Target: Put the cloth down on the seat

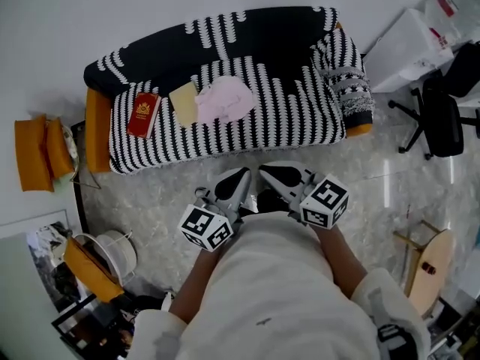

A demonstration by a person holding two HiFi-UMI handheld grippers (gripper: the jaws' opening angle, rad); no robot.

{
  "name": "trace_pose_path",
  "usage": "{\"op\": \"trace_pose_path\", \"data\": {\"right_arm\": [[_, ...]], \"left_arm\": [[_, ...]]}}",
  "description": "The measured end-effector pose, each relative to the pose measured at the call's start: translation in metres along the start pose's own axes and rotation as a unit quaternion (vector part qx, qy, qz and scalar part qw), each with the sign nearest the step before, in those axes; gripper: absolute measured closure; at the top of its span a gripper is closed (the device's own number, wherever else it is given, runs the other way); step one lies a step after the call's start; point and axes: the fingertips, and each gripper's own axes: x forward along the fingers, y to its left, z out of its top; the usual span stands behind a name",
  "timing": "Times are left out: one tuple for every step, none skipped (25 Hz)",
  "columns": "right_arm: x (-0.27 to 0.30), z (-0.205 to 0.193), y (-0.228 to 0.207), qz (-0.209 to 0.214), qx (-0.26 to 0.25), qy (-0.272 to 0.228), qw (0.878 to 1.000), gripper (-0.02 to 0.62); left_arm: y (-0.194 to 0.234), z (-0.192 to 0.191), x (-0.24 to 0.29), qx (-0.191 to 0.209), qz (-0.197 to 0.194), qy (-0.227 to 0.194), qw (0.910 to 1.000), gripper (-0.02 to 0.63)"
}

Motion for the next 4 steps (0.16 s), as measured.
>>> {"op": "trace_pose_path", "data": {"right_arm": [[-0.0015, -0.0001, -0.0006, -0.001, 0.000, 0.000, 1.000, 0.589], [-0.0029, -0.0003, -0.0013, -0.002, -0.001, 0.000, 1.000, 0.588], [-0.0042, -0.0004, -0.0021, -0.003, -0.001, 0.000, 1.000, 0.589], [-0.0055, -0.0004, -0.0028, -0.004, -0.002, 0.000, 1.000, 0.589]], "left_arm": [[-0.0008, -0.0004, 0.0005, 0.000, 0.000, 0.000, 1.0000, 0.594], [-0.0015, -0.0009, 0.0010, 0.000, 0.001, 0.000, 1.0000, 0.594], [-0.0023, -0.0012, 0.0014, -0.001, 0.001, -0.001, 1.0000, 0.594], [-0.0029, -0.0015, 0.0019, -0.001, 0.002, -0.001, 1.0000, 0.594]]}}
